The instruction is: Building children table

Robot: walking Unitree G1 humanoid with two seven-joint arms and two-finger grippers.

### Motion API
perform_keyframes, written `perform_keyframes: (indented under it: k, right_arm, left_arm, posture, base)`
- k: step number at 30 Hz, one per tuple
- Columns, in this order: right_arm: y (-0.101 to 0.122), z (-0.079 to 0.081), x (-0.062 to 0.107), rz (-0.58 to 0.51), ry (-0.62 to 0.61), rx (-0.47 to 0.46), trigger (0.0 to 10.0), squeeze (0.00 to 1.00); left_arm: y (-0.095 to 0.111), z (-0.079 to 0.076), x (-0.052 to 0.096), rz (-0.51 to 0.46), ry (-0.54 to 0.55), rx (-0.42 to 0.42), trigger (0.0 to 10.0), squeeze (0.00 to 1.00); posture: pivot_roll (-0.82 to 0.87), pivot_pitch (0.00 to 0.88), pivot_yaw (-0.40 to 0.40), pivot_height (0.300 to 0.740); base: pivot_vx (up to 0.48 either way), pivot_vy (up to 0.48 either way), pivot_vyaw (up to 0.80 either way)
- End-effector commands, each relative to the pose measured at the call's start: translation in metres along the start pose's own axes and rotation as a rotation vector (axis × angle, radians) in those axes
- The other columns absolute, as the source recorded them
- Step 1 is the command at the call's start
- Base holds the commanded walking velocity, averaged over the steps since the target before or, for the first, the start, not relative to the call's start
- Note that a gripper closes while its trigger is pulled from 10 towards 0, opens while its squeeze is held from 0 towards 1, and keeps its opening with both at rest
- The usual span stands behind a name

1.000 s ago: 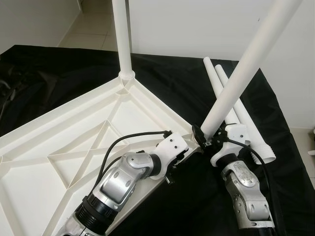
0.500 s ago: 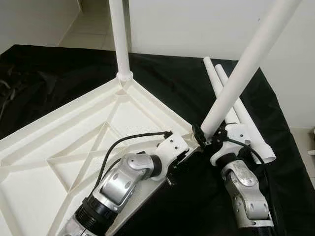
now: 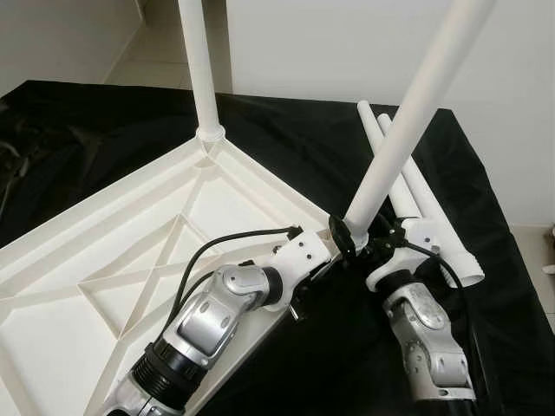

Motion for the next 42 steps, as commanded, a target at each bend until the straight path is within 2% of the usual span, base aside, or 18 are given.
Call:
perform_keyframes:
  k: [1, 4, 6, 16, 18, 22, 29, 42]
  right_arm:
    - [-0.002, -0.006, 0.004, 0.004, 0.004, -0.012, 10.0, 0.0]
    - [-0.001, -0.015, 0.006, 0.013, 0.013, 0.021, 10.0, 0.0]
    - [0.0, -0.029, 0.007, 0.04, 0.043, 0.072, 10.0, 0.0]
    - [-0.003, -0.043, 0.0, 0.091, 0.145, 0.111, 10.0, 0.0]
    - [-0.01, -0.049, -0.012, 0.137, 0.199, 0.125, 10.0, 0.0]
    - [-0.013, -0.05, -0.015, 0.15, 0.214, 0.128, 10.0, 0.0]
    - [-0.023, -0.048, -0.038, 0.212, 0.3, 0.152, 10.0, 0.0]
    - [-0.034, -0.04, -0.045, 0.253, 0.39, 0.166, 10.0, 0.0]
  left_arm:
    - [-0.007, 0.008, 0.002, 0.023, 0.071, 0.006, 10.0, 0.0]
    - [-0.008, 0.007, 0.002, 0.028, 0.064, 0.003, 10.0, 0.0]
    - [-0.008, 0.005, 0.001, 0.031, 0.05, -0.001, 10.0, 0.0]
    - [-0.006, 0.001, 0.0, 0.031, 0.03, -0.014, 10.0, 0.0]
    - [-0.006, 0.0, 0.0, 0.036, 0.019, -0.007, 10.0, 0.0]
    - [-0.007, 0.0, 0.0, 0.038, 0.017, -0.006, 10.0, 0.0]
    - [-0.005, 0.002, -0.001, 0.042, 0.016, -0.014, 10.0, 0.0]
    - [-0.004, 0.004, -0.001, 0.045, 0.016, -0.021, 10.0, 0.0]
  posture:
    - [-0.08, 0.088, 0.002, 0.74]
    - [-0.08, 0.088, 0.005, 0.74]
    - [-0.08, 0.085, 0.005, 0.74]
    - [-0.08, 0.085, 0.017, 0.74]
    - [-0.07, 0.087, 0.02, 0.74]
    - [-0.07, 0.088, 0.021, 0.74]
    - [-0.06, 0.08, 0.028, 0.74]
    - [-0.05, 0.076, 0.034, 0.74]
  base:
    - [0.0, 0.0, 0.0]
    - [0.0, 0.0, 0.0]
    - [0.0, 0.0, 0.0]
    - [0.0, 0.0, 0.0]
    - [0.0, 0.0, 0.0]
    - [0.0, 0.0, 0.0]
    - [0.0, 0.0, 0.0]
    - [0.0, 0.0, 0.0]
Point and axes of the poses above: a point about 5 cm out from each wrist's last joint towards the gripper, its own x axis pointing back from the gripper into the wrist, its own y axis along the axis of the wrist's last joint, z = x × y, the point moved 4 cm from there along -x, pointing out of the wrist towards the gripper, and after that the axes turned 4 degrees about -x, right-handed, at the moved point
